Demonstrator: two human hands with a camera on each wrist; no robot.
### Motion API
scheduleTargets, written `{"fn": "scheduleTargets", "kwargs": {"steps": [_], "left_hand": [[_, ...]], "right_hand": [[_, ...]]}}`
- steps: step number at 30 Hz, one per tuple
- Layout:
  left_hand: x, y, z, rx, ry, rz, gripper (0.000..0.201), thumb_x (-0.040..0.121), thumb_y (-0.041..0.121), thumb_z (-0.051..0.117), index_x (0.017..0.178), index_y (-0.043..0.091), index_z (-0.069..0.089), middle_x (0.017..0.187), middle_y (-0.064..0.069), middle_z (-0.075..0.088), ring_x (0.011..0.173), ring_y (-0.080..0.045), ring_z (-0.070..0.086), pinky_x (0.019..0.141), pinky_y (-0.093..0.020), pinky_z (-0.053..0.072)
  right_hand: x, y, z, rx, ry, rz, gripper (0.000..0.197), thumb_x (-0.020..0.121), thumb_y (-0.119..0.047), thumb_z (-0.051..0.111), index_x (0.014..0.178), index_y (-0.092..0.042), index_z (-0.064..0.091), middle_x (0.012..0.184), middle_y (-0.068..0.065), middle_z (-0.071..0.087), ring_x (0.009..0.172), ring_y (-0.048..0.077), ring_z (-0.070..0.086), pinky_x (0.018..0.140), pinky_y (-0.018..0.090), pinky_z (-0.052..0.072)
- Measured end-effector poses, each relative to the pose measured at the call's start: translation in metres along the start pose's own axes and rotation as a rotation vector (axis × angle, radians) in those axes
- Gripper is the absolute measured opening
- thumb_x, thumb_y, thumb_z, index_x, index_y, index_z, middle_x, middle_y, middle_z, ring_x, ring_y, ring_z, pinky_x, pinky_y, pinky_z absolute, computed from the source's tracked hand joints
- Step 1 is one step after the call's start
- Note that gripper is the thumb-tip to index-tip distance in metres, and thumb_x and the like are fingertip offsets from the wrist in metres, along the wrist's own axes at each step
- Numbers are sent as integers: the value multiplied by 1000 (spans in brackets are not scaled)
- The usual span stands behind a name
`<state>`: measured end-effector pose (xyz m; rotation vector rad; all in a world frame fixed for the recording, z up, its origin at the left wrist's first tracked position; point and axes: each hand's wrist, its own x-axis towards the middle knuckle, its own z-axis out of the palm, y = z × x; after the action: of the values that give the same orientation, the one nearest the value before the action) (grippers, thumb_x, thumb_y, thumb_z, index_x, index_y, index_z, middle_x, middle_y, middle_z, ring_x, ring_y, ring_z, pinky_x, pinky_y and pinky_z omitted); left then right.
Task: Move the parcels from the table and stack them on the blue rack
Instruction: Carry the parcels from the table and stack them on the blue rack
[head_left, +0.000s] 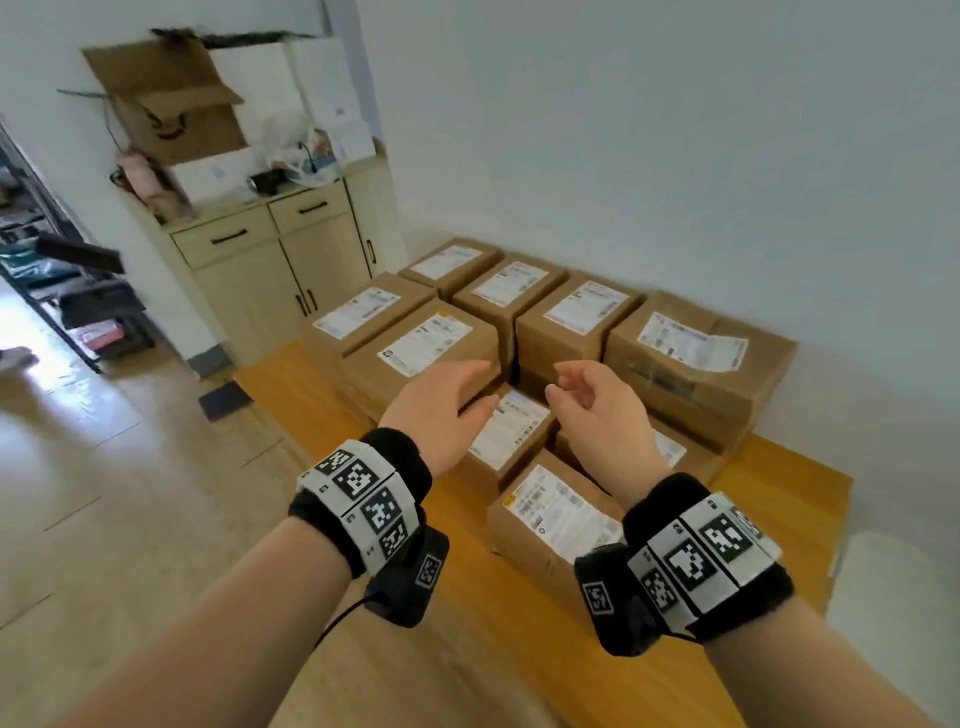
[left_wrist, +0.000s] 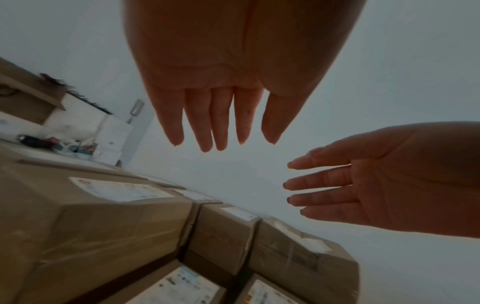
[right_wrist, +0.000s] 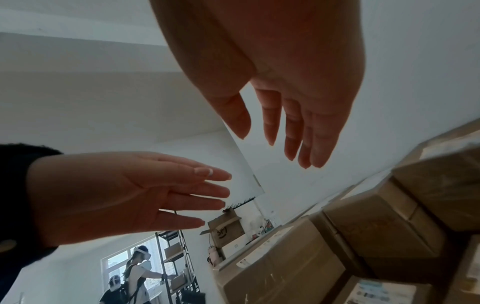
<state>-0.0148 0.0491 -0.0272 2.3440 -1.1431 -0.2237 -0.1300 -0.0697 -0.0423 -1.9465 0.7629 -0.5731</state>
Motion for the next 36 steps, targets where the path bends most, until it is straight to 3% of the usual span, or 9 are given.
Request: {"fn": "scheduleTargets", "kwargs": {"steps": [3,10,15,19,21,23,26,32,36], "left_hand": [[22,-31,-11,-22,-30,-73,53,93,37,50,142,23,35,146,1,38,134,-13,34,109,-29,28],[91,-117,-37,37,-72,-126,57,91,31,55,142,16,34,143,-4,41,131,-18,38,104,-28,31],[138,-177,-37,104,-185,7,48,90,33,55,134,17,42,129,-5,50,123,-24,43,101,-36,36],[160,-202,-33,79,-260,125,44,89,35,54,130,22,44,127,-1,50,122,-24,44,101,-38,38],[166,-208,-31,65,-306,142,49,91,35,52,136,22,38,138,-6,42,129,-27,38,106,-40,34],[168,-208,-33,35,-345,112,59,93,35,50,144,21,25,148,-10,28,135,-27,30,108,-38,29],[166,-206,-32,-79,-384,153,64,94,31,50,148,20,16,147,-4,33,133,-20,35,103,-32,34],[152,-184,-36,-146,-325,275,66,93,38,49,148,22,16,150,2,30,135,-14,32,105,-29,32],[131,-144,-35,-218,-319,392,81,84,40,64,147,22,17,148,5,32,134,-10,31,101,-21,28]], "right_hand": [[30,-4,29,-16,-38,38,42,93,-29,54,133,-21,45,128,-3,54,114,9,50,88,20,40],[95,-15,110,-28,-88,212,57,91,-37,57,140,-19,35,136,0,48,117,14,50,87,24,42],[118,-13,175,20,-2,432,56,90,-36,59,136,-14,37,125,-9,51,116,17,52,77,18,41],[127,-4,211,21,51,568,59,86,-43,62,133,-13,42,126,1,57,106,16,57,67,18,46],[124,-3,214,22,100,602,51,89,-39,59,130,-12,44,121,2,58,103,16,56,69,19,45],[120,-3,214,18,147,633,47,92,-35,55,130,-9,46,116,2,58,107,19,56,80,27,49],[118,-4,213,18,184,655,43,94,-32,53,131,-10,48,125,6,59,112,22,56,92,35,50],[97,-18,194,139,352,597,43,92,-31,56,131,-15,46,123,0,58,103,14,57,75,24,51],[69,-23,157,147,495,557,51,89,-32,60,135,-15,44,125,-1,58,108,16,58,87,33,54]]}}
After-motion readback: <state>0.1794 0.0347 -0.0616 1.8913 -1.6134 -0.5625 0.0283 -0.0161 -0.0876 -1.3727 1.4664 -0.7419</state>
